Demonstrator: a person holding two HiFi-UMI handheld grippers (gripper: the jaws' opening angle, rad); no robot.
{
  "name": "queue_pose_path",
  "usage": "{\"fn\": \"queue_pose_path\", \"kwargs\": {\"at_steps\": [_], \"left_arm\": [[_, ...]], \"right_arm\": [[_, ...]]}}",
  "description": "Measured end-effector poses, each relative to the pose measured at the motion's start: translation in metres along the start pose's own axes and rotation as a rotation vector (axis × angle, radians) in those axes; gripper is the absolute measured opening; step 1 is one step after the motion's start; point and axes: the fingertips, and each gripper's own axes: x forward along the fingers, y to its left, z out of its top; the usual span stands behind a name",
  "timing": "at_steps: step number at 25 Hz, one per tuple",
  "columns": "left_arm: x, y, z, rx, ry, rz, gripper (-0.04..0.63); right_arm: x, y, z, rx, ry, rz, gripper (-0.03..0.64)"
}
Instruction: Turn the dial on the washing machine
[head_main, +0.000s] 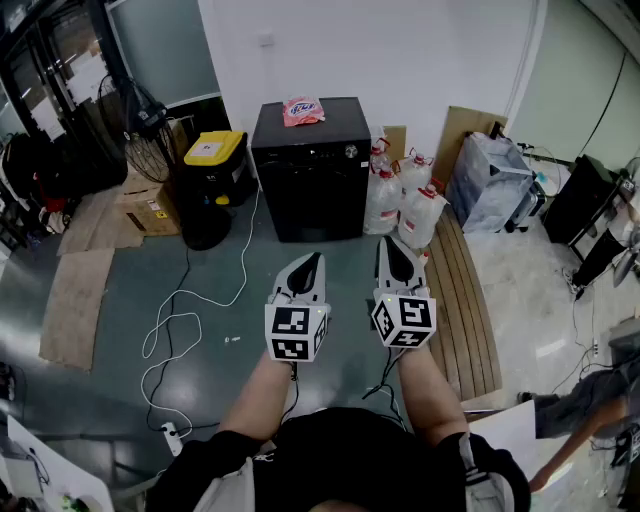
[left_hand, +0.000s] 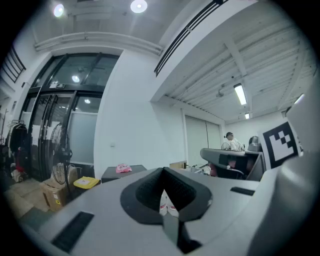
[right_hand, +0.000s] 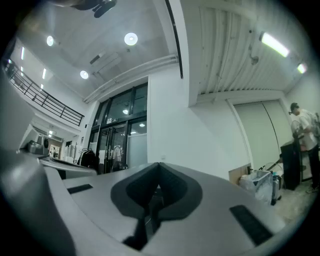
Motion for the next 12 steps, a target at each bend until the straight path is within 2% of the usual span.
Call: {"fn": "queue_pose_path", "kwargs": {"at_steps": [7, 12], "left_arm": [[-0.018, 0.003, 0.004, 0.011, -0.007, 0.010, 0.012], [-0.027, 0.010, 0.005, 0.014, -0.020, 0.014, 0.012]], "right_arm": [[-0.013, 0.016, 0.006, 0.062, -0.022, 0.026, 0.000], [-0.015, 0.026, 0.006, 0.039, -0.023, 0.020, 0.000]]}}
